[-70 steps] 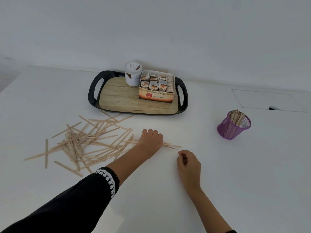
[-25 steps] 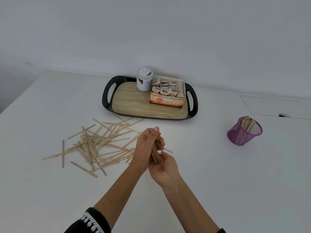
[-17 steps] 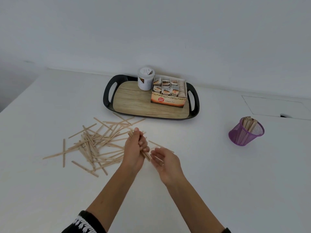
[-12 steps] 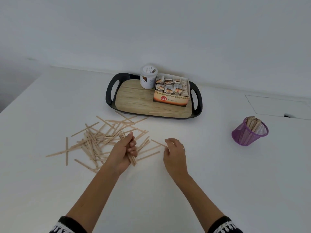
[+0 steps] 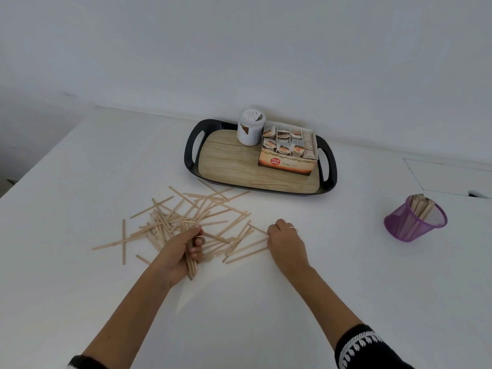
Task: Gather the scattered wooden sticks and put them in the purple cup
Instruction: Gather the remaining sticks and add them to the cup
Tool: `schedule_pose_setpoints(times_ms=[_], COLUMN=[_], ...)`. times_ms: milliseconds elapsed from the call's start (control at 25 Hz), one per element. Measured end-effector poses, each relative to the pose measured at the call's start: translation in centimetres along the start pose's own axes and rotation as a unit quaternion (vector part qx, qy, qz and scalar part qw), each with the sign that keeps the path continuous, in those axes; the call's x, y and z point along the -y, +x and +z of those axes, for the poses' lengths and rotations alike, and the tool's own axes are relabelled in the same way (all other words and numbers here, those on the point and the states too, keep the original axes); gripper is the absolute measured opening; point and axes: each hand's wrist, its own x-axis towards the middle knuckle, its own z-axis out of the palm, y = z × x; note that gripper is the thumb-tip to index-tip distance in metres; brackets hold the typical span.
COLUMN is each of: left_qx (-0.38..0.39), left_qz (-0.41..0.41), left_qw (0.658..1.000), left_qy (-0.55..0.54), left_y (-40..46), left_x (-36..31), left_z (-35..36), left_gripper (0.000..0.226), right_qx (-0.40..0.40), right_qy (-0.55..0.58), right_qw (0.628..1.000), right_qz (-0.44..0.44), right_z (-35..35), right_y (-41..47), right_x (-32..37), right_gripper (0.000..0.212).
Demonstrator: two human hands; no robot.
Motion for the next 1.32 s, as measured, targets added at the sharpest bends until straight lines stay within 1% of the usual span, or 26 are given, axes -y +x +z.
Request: schedule_pose_setpoints(times_ms=[120,160,200,280,360,440,480,560,680,760,840,920,1040,1200,1240,1320], left_qx=[-0.002,0.001,0.003,0.009,0.014,0.018,0.019,0.023,0.027,0.030,0.033,0.035,0.034,0.039,0.041,0.048], left_qz=[-0.011,-0.013,-0.014,-0.016,-0.022,-0.025,-0.026,-0.027,-0.029,-0.030,-0.030,-0.031,-0.040,-0.053,-0.056,-0.063], left_qw=[1.000,0.999,0.999,0.999,0.998,0.998,0.998,0.998,0.998,0.998,0.997,0.997,0.997,0.997,0.997,0.997], left_qy=[0.029,0.032,0.035,0.046,0.051,0.051,0.050,0.049,0.050,0.053,0.057,0.057,0.051,0.034,0.029,0.018], left_y=[0.3,0.3,0.3,0.3,0.3,0.5,0.5,0.6,0.8,0.8,0.8,0.8,0.8,0.7,0.8,0.8], left_x=[0.0,0.0,0.0,0.0,0.0,-0.1,-0.1,0.0,0.1,0.2,0.2,0.2,0.1,-0.1,-0.2,-0.3], left_z=[-0.3,-0.4,-0.4,-0.4,-0.4,-0.6,-0.6,-0.8,-1.0,-1.1,-1.1,-1.1,-1.0,-1.2,-1.2,-1.3], left_gripper=[0.017,0.017,0.017,0.016,0.016,0.017,0.017,0.015,0.015,0.015,0.015,0.015,0.016,0.018,0.018,0.018], right_qx=[-0.009,-0.010,0.006,0.080,0.145,0.166,0.162,0.110,0.013,-0.038,-0.051,-0.044,-0.021,0.011,0.019,0.083], right_qy=[0.124,0.150,0.145,0.073,0.017,0.009,0.007,-0.019,-0.068,-0.078,-0.096,-0.140,-0.181,-0.192,-0.194,-0.171], right_qw=[0.991,0.984,0.979,0.968,0.953,0.948,0.950,0.955,0.955,0.956,0.958,0.954,0.954,0.960,0.960,0.964], right_qz=[-0.055,-0.093,-0.141,-0.226,-0.267,-0.270,-0.269,-0.274,-0.287,-0.279,-0.267,-0.263,-0.239,-0.203,-0.199,-0.185], right_z=[-0.7,-0.8,-0.8,-0.5,-0.2,-0.2,-0.3,-0.6,-0.3,-0.2,-0.6,-1.1,-2.1,-2.7,-2.8,-2.8], right_y=[1.1,1.1,1.0,0.5,0.1,-0.2,-0.3,-0.7,-1.1,-1.1,-0.7,-0.1,0.6,1.3,1.5,2.1], right_x=[0.0,0.0,0.1,0.6,1.1,1.0,0.8,0.3,0.2,0.4,0.5,0.8,1.9,3.4,3.5,3.1], right_gripper=[0.025,0.027,0.033,0.050,0.055,0.056,0.058,0.056,0.042,0.032,0.023,0.018,0.024,0.027,0.023,0.006])
